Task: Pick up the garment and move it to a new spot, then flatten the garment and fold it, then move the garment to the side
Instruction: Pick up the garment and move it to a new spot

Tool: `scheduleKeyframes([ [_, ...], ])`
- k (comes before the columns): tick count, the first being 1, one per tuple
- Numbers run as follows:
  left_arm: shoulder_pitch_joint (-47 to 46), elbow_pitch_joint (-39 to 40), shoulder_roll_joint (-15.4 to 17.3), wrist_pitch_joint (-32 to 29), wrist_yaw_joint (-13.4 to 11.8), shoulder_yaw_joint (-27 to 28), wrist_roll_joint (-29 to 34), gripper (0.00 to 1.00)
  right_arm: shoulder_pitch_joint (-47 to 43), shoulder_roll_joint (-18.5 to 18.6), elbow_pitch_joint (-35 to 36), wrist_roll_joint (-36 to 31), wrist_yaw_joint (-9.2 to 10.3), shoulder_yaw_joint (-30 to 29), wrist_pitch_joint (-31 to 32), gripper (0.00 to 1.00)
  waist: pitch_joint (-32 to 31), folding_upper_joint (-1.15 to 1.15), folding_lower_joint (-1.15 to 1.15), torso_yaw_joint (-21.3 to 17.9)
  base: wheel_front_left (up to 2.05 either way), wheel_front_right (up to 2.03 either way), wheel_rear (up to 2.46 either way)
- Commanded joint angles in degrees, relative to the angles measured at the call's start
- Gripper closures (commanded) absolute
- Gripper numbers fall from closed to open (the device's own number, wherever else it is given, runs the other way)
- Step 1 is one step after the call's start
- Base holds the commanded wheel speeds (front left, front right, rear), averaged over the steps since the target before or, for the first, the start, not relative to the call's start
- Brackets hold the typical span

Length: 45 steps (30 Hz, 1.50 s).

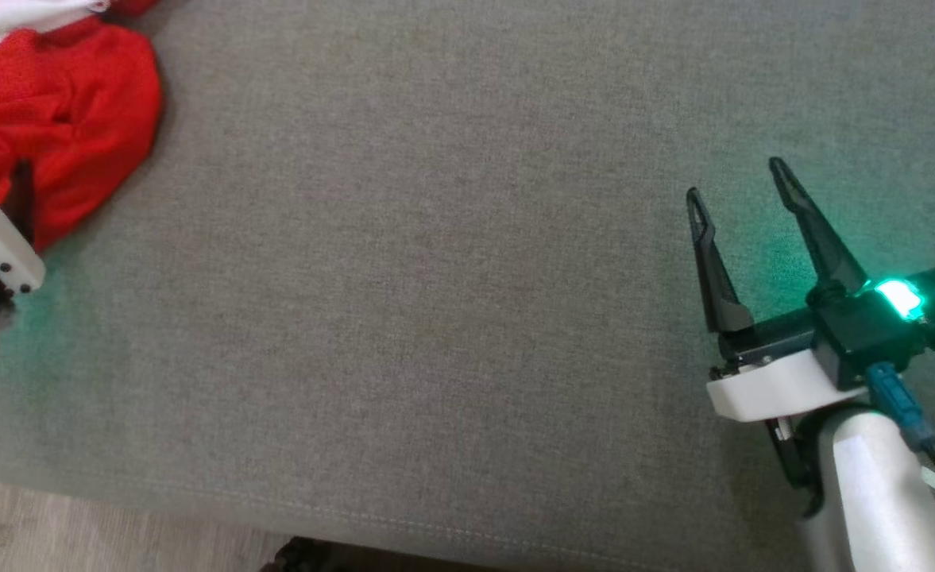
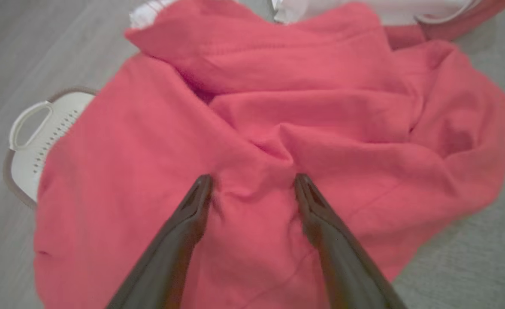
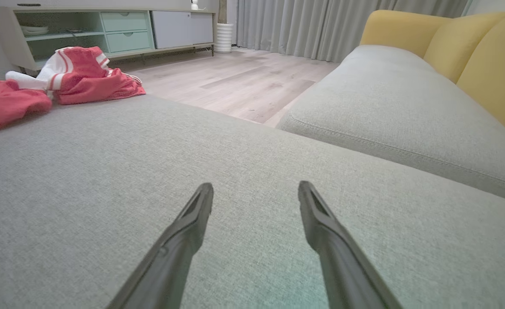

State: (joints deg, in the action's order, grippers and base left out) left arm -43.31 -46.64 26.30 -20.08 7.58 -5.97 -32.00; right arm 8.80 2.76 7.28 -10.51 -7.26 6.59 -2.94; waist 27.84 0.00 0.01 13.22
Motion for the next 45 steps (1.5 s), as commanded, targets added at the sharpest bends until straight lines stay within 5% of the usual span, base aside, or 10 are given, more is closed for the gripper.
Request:
scheduleKeyframes([
  [1, -2.1, 0.2, 2.9, -0.7, -0.1, 1.5, -0.9, 0.0, 0.5, 0.1, 2.5, -0.1, -0.23, 1.1, 0.2, 0.0, 1.1, 0.0, -0.01, -0.3, 0.0, 0.0, 0.0],
  [3, -2.9, -1.4, 2.5, -1.5, -0.1, 1.3, -1.9, 0.07, 0.4, 0.1, 2.8, -0.2, -0.23, 1.0, 0.3, 0.0, 1.7, 0.0, -0.01, -0.4, 0.0, 0.0, 0.0],
  [5, -3.4, -2.6, 2.3, -1.9, -0.1, 0.8, -2.6, 0.55, 0.4, 0.1, 3.1, -0.2, -0.23, 0.9, 0.2, 0.0, 2.1, 0.0, -0.01, -0.6, 0.0, 0.0, 0.0],
  [8, -3.8, -3.4, 2.4, -1.9, -0.1, -0.2, -3.6, 1.0, 0.7, 0.1, 3.2, -0.2, -0.23, 0.8, 0.1, 0.0, 2.4, 0.0, -0.01, -0.8, 0.0, 0.0, 0.0],
  [28, -7.0, 1.0, 11.1, 5.5, -0.1, -7.7, -5.0, 1.0, 1.3, 0.1, -2.4, 3.8, -0.23, -0.3, -3.7, 0.0, -6.2, 0.0, -0.01, -0.7, 0.0, 0.0, 0.0],
  [38, -9.2, 15.3, 16.7, 0.0, -0.1, -14.1, -3.8, 1.0, 0.0, 0.1, -9.2, 9.3, -0.23, -0.8, -8.1, 0.0, -16.3, 0.0, -0.01, -4.4, 0.0, 0.0, 0.0],
  [45, -10.6, 29.4, 14.3, -5.2, -0.1, -18.9, -4.2, 1.0, -2.0, 0.1, -12.4, 11.8, -0.23, -1.6, -10.1, 0.0, -21.5, 0.0, -0.01, -10.0, 0.0, 0.0, 0.0],
])
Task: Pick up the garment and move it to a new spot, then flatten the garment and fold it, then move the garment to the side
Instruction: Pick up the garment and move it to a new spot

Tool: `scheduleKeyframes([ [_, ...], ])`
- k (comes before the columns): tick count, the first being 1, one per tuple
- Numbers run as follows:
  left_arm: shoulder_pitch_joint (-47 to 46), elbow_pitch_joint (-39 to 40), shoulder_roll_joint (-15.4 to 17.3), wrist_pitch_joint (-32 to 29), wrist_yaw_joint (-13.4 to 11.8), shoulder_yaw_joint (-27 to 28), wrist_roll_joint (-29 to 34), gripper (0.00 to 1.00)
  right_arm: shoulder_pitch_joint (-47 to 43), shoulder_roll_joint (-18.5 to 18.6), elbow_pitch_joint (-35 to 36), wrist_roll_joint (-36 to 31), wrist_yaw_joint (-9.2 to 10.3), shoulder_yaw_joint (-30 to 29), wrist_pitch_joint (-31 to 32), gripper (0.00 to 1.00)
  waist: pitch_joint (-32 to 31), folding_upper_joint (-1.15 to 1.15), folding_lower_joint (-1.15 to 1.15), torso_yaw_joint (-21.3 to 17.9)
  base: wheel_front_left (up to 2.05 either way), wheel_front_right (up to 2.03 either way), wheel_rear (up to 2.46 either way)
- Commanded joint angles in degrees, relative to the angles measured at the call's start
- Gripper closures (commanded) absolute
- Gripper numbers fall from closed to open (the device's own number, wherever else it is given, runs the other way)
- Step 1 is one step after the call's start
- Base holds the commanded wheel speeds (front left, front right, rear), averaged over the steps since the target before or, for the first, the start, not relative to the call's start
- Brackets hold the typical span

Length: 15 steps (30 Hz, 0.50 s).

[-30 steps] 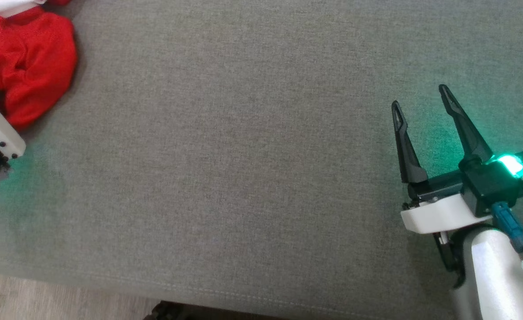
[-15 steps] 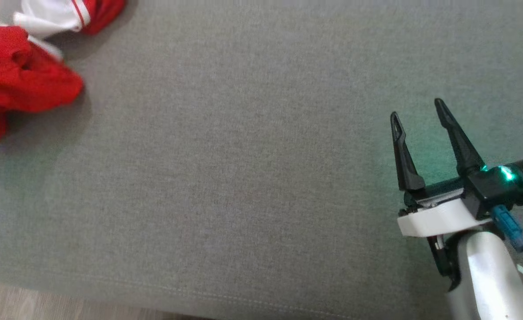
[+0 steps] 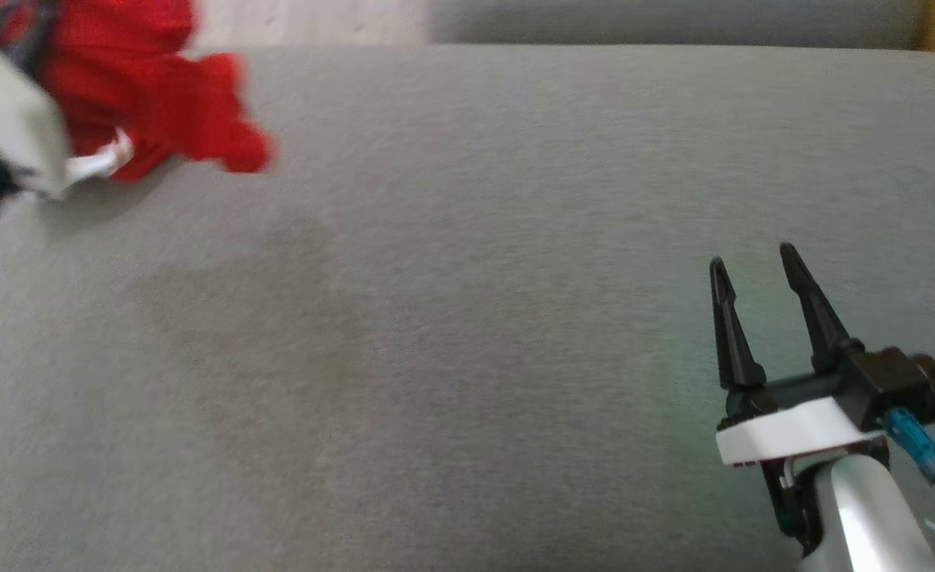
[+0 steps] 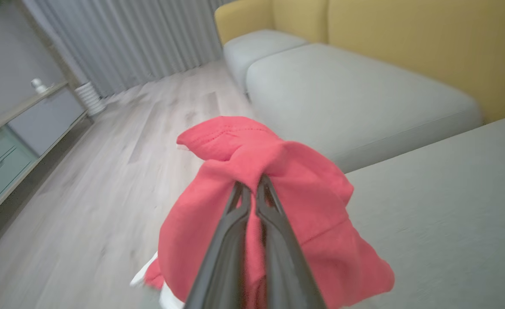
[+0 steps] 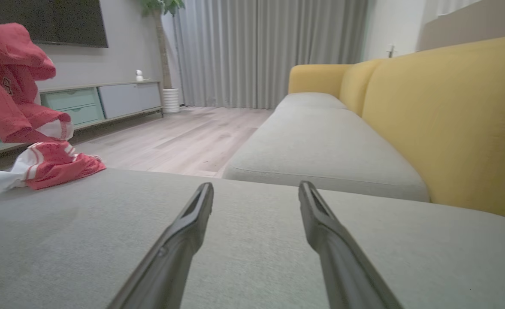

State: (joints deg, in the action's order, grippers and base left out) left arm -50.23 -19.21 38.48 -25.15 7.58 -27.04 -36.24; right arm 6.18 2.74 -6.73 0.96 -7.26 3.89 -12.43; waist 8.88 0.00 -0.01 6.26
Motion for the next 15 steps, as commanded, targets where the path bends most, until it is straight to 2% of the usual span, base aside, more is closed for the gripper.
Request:
scheduleKeyframes([
  [1, -3.6, 4.0, 1.2, -0.6, -0.1, 1.6, -0.3, 1.0, 0.4, 0.1, 1.4, 0.5, -0.23, 0.9, -0.8, 0.0, -2.8, 0.0, 0.01, -3.9, 0.0, 0.0, 0.0],
  [6, -2.1, 12.3, -5.1, -1.4, -1.6, -1.7, -1.2, 1.0, 0.4, 0.1, 0.9, 1.2, -0.23, 0.5, -1.4, 0.0, -1.7, 0.0, 0.01, -8.7, 0.0, 0.0, 0.0],
  [9, -0.2, 14.3, -9.6, 0.0, -3.2, -4.0, -1.1, 1.0, 1.1, 0.1, 0.8, 1.7, -0.23, 0.7, -1.7, 0.0, 0.1, 0.0, 0.01, -11.5, 0.0, 0.0, 0.0],
  [11, 2.0, 12.9, -13.9, 3.0, -4.5, -6.1, -0.3, 1.0, 1.7, 0.1, 0.7, 2.1, -0.23, 0.9, -1.9, 0.0, 2.2, 0.0, 0.01, -13.7, 0.0, 0.0, 0.0],
  [15, 5.2, 7.5, -18.5, 9.7, -6.0, -8.4, 2.1, 1.0, 2.4, 0.1, 0.4, 3.0, -0.23, 1.3, -2.2, 0.0, 4.9, 0.0, 0.01, -16.0, 0.0, 0.0, 0.0],
])
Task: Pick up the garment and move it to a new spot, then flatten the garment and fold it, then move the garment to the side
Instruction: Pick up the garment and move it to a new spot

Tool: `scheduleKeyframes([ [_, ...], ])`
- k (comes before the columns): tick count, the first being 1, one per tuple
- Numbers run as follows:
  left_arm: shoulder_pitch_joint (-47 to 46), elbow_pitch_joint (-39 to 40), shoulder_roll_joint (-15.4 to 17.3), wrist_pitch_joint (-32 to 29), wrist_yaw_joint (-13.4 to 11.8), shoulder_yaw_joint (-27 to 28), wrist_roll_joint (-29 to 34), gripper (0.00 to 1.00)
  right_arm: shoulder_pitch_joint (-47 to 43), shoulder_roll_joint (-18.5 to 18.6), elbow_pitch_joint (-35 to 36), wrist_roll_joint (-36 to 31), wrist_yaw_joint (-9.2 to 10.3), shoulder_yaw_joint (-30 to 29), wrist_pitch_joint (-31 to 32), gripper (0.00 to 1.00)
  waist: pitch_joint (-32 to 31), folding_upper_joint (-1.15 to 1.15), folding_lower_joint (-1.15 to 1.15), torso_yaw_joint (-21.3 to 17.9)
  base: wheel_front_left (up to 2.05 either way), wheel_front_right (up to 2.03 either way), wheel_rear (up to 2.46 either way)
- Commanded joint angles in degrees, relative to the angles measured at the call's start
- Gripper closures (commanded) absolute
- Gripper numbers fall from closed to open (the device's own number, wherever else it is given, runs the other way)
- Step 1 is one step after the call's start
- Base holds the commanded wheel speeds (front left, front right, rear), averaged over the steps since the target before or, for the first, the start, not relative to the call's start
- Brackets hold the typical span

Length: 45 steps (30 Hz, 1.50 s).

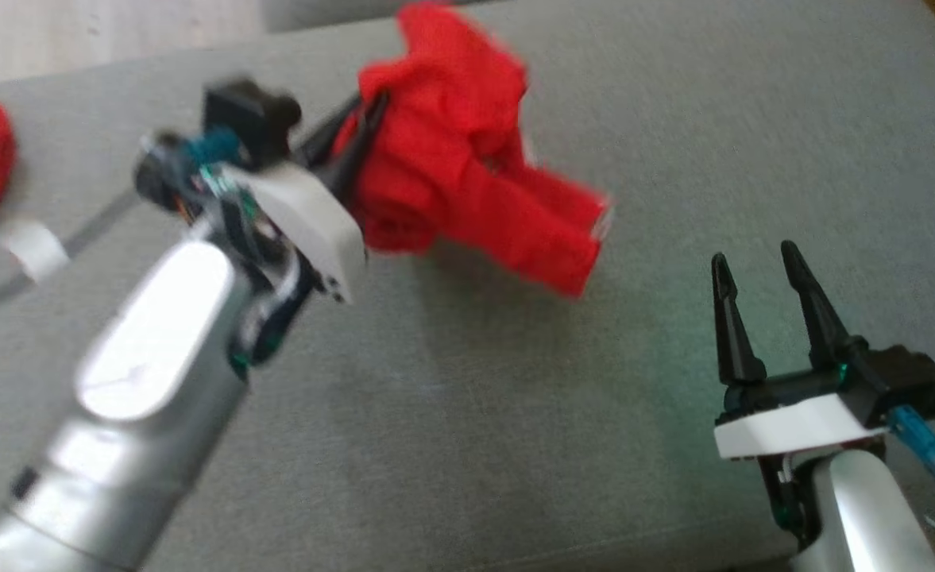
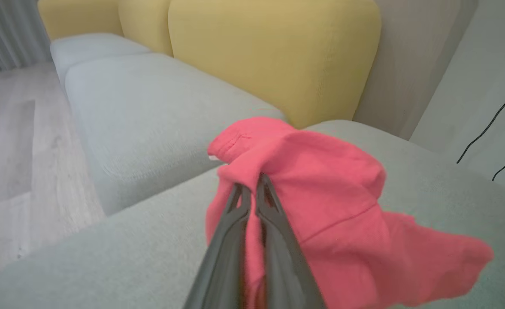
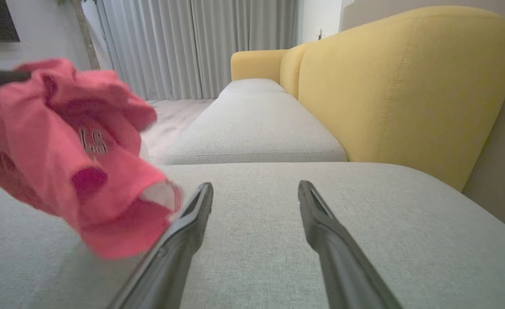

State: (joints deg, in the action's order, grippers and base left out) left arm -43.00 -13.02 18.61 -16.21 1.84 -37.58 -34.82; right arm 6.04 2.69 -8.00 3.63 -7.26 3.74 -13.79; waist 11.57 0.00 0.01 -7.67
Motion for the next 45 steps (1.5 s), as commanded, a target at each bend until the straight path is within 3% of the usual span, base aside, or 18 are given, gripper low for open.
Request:
scheduleKeyframes([
  [1, -1.1, -0.5, 0.5, 2.5, -0.7, 1.5, 1.3, 1.0, 2.6, 0.2, 1.6, 0.5, -0.23, 1.5, -0.9, 0.0, 2.8, 0.0, -0.01, -2.6, 0.0, 0.0, 0.0],
  [8, 4.3, -12.7, -4.3, 11.5, -1.4, -2.8, 4.4, 1.0, 2.9, 0.2, 1.1, 1.0, -0.23, 1.6, -1.1, 0.0, 4.7, 0.0, -0.01, -4.1, 0.0, 0.0, 0.0],
  [9, 4.7, -13.9, -4.9, 12.6, -1.4, -3.0, 4.5, 0.86, 2.8, 0.2, 1.0, 1.0, -0.23, 1.5, -1.2, 0.0, 4.5, 0.0, -0.01, -4.0, 0.0, 0.0, 0.0],
  [10, 5.1, -14.9, -5.4, 13.7, -1.3, -3.3, 4.7, 0.62, 2.7, 0.2, 0.9, 0.9, -0.23, 1.3, -1.2, 0.0, 4.3, 0.0, -0.01, -3.8, 0.0, 0.0, 0.0],
  [11, 5.3, -15.8, -5.9, 14.6, -1.2, -3.7, 4.9, 0.27, 2.6, 0.2, 0.8, 0.7, -0.23, 1.1, -1.2, 0.0, 4.0, 0.0, -0.01, -3.5, 0.0, 0.0, 0.0],
  [12, 5.4, -16.5, -6.2, 15.8, -1.2, -3.8, 5.1, 0.0, 2.5, 0.2, 0.7, 0.6, -0.23, 1.1, -1.2, 0.0, 3.7, 0.0, -0.01, -3.2, 0.0, 0.0, 0.0],
  [18, 6.1, -17.7, -7.4, 22.8, -1.9, -3.4, 5.8, 0.0, 1.8, 0.2, 0.1, 0.2, -0.23, 1.6, -1.2, 0.0, 0.5, 0.0, -0.01, -0.6, 0.0, 0.0, 0.0],
  [28, 14.6, -14.2, -5.5, 28.0, -4.2, -1.6, 3.6, 0.0, 0.1, 0.2, -2.0, -0.9, -0.23, 1.9, -1.2, 0.0, -7.4, 0.0, -0.01, 3.9, 0.0, 0.0, 0.0],
  [39, 36.3, 0.7, 0.3, 30.8, -12.3, 5.7, -0.6, 0.0, -5.3, 0.2, -2.9, 0.0, -0.23, 2.5, -0.4, 0.0, -14.6, 0.0, -0.01, 8.7, 0.0, 0.0, 0.0],
  [45, 45.0, 7.7, 1.6, 31.1, -16.4, 9.4, -0.4, 0.0, -7.3, 0.2, -3.2, 0.9, -0.23, 3.1, -0.3, 0.0, -15.3, 0.0, -0.01, 9.7, 0.0, 0.0, 0.0],
])
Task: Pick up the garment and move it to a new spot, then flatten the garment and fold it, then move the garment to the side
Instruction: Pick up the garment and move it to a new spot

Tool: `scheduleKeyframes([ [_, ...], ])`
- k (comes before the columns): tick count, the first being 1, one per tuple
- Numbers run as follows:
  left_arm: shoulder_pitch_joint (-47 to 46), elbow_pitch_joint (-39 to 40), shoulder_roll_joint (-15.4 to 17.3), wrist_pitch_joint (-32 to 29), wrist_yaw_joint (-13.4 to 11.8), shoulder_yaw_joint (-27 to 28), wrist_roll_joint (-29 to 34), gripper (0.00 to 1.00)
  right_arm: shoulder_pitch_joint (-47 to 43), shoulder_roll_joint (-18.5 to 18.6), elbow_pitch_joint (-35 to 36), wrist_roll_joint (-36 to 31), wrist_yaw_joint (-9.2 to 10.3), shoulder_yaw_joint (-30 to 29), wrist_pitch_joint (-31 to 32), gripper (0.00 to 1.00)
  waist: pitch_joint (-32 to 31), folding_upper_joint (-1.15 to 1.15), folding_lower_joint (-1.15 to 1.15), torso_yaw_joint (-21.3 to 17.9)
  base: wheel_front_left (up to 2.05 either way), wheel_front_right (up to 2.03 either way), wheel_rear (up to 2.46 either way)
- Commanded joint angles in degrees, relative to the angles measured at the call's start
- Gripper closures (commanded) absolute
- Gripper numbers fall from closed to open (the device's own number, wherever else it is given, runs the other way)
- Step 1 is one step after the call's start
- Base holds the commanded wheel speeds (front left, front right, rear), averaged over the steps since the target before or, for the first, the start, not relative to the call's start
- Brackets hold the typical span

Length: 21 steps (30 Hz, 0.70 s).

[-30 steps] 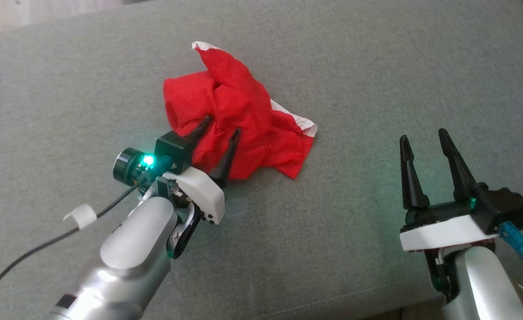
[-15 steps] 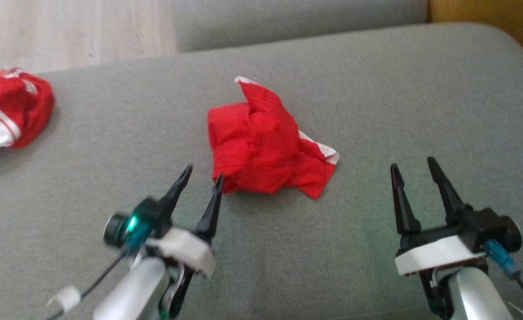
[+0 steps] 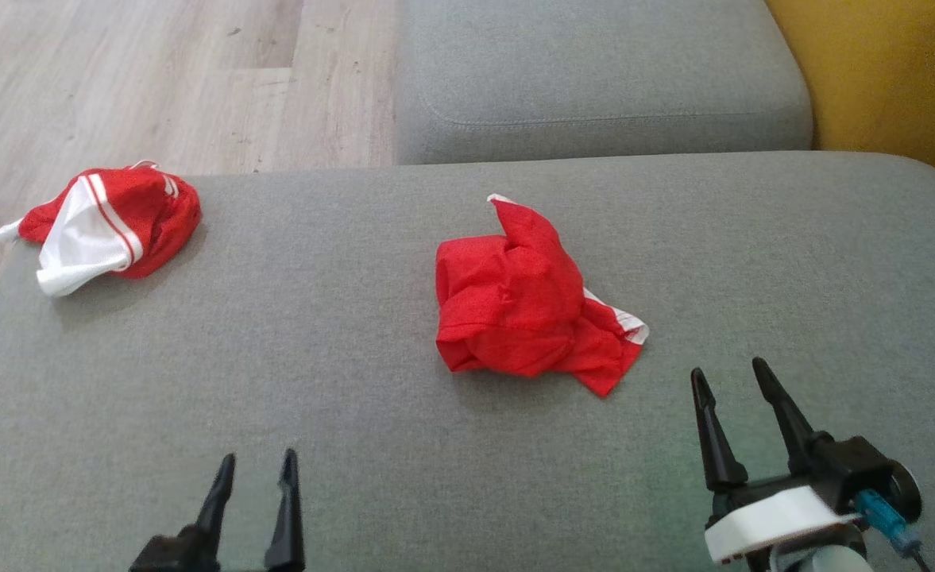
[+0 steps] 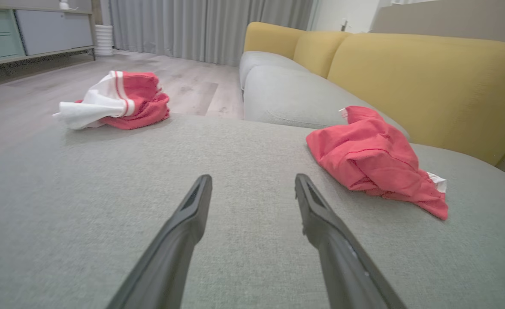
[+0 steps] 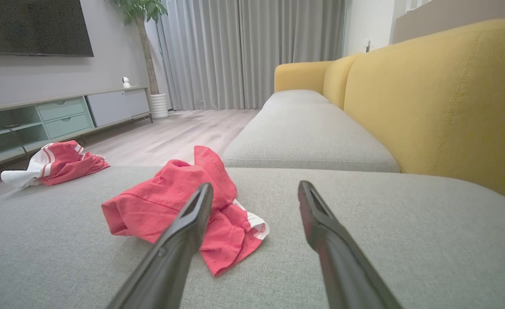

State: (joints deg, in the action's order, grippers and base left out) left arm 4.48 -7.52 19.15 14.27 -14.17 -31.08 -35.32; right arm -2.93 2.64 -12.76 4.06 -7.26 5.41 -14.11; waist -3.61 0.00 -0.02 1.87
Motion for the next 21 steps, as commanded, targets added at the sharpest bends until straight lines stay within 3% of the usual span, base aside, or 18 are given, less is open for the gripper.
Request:
scheduleKeyframes([
  [1, -1.4, 3.0, 0.9, 0.7, -0.9, 3.7, -0.1, 0.0, 1.4, 0.2, 1.4, 0.8, -0.23, 1.4, 0.1, 0.0, -0.1, 0.0, 0.02, 0.4, 0.0, 0.0, 0.0],
  [5, 1.2, 5.9, 0.0, 0.7, -2.2, 5.7, 0.6, 0.0, 0.6, 0.2, 0.1, 1.7, -0.23, 1.7, 1.1, 0.0, -0.1, 0.0, 0.02, 0.9, 0.0, 0.0, 0.0],
  [21, 2.6, 6.6, 0.3, 0.3, -1.6, 7.0, 1.3, 0.0, 1.1, 0.2, -2.7, 3.0, -0.23, 2.4, 1.1, 0.0, 0.0, 0.0, 0.02, 0.4, 0.0, 0.0, 0.0],
])
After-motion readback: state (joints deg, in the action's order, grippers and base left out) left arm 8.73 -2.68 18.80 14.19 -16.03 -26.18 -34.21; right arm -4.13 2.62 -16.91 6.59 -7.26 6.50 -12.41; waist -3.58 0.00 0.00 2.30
